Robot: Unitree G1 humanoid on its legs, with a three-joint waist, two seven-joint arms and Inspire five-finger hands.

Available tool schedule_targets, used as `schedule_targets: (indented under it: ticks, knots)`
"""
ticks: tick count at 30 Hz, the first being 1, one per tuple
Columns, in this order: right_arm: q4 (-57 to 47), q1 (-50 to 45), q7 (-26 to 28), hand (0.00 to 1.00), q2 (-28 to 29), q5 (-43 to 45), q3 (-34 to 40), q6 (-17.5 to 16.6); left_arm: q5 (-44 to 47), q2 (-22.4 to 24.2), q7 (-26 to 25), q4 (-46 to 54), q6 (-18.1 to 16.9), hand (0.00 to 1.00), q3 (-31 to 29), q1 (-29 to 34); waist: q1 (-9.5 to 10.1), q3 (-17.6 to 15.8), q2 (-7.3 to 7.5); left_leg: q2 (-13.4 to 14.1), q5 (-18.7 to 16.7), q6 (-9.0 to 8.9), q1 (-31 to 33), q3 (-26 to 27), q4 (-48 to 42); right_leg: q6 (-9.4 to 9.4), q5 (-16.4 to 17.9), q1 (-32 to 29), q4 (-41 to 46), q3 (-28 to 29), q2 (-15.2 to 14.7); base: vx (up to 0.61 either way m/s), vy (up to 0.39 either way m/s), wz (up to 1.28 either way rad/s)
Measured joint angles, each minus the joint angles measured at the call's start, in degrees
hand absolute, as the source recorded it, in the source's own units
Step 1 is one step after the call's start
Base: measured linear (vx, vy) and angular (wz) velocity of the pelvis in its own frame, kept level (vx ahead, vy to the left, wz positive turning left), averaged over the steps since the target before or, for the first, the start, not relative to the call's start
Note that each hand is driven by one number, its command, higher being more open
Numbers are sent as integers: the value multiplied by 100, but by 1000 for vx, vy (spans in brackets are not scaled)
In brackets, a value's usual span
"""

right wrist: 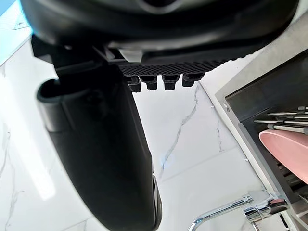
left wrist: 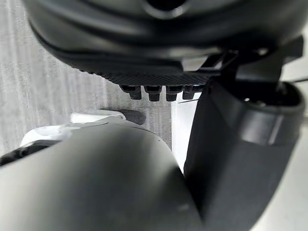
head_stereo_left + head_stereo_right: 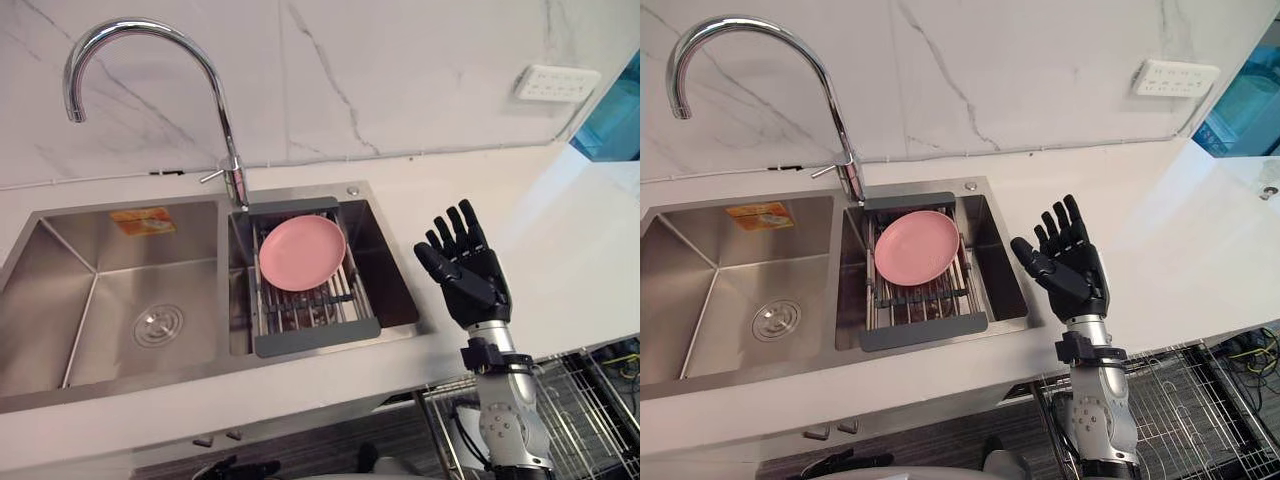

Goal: Walk over to the sink, pick up the cup, carry it to the dishwasher, place the cup inside the dishwasher, then close the dishwasher door

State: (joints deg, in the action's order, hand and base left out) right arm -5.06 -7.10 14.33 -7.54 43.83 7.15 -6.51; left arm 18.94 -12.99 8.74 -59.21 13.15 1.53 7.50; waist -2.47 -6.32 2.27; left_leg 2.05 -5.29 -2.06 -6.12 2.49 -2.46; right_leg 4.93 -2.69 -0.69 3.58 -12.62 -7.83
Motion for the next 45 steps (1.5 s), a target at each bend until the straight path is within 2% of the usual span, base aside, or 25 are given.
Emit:
schedule_targets:
  ticks: [1,5,7,9,12,16,21,26,38,41,43,45]
  knots:
    - [0,-14,-48,100,0,0,10,38,76,-2,-3,0,39,100,1,-1,2,7,-5,5,5,-6,15,43,-2,4,-2,8,-15,-30,-10,-19,6,21]
    - [31,-9,-553,100,-9,-266,62,257,810,23,-239,-70,137,100,4,32,47,31,-46,103,25,-46,54,748,-35,103,-117,104,-232,-140,-51,-22,12,7]
    - [26,9,-883,100,-44,-769,164,287,1026,38,-391,-124,161,100,1,22,80,27,-58,111,22,-54,53,921,-56,168,-185,131,-321,-160,-64,-12,21,-7]
    - [24,23,-1392,100,-203,-1889,286,286,974,46,-492,-119,168,100,0,12,94,21,-65,96,7,-77,16,968,-55,234,-272,193,-434,-171,-67,-17,19,-11]
    - [22,45,-1570,100,-387,-2648,385,286,600,68,-499,-102,163,100,1,-3,88,-5,-92,91,-6,-96,-86,1092,-14,232,-284,269,-463,-112,-67,-36,9,-15]
    - [19,130,-1518,100,-684,-3332,369,285,351,76,-504,-68,175,100,1,-33,11,-30,-106,96,-10,-98,-129,1209,68,217,-292,281,-489,-95,-66,-52,-12,-5]
    - [14,236,-1353,100,-912,-3920,249,286,160,80,-513,84,131,100,6,-31,23,-109,-93,87,31,-42,-138,1226,114,216,-292,335,-499,-219,-110,-17,-8,12]
    - [10,263,-1045,100,-1037,-4125,5,284,-94,104,-543,271,39,100,10,-15,154,-141,-89,69,48,-56,-158,1177,150,216,-292,361,-499,-351,-131,11,-4,8]
    - [215,801,-898,100,-1177,-4711,-430,55,-213,93,-573,341,58,100,-2,31,175,-161,-37,57,125,-88,-249,1018,303,218,-290,475,-496,-641,-149,-22,-16,7]
    - [335,928,-851,100,-1264,-5166,-455,50,-206,77,-562,355,63,100,-10,32,176,-181,1,26,244,-68,-249,902,450,219,-290,477,-497,-767,-174,-34,-21,20]
    - [482,1029,-799,100,-1372,-5792,-583,-2,99,40,-560,406,84,100,-87,73,271,-187,92,18,301,-51,-257,878,511,218,-289,482,-498,-800,-179,-52,-26,11]
    - [497,1058,-761,100,-1410,-5921,-646,-1,295,34,-557,429,101,100,-162,117,301,-175,135,9,330,-48,-259,859,543,218,-289,482,-498,-817,-184,-31,-15,8]
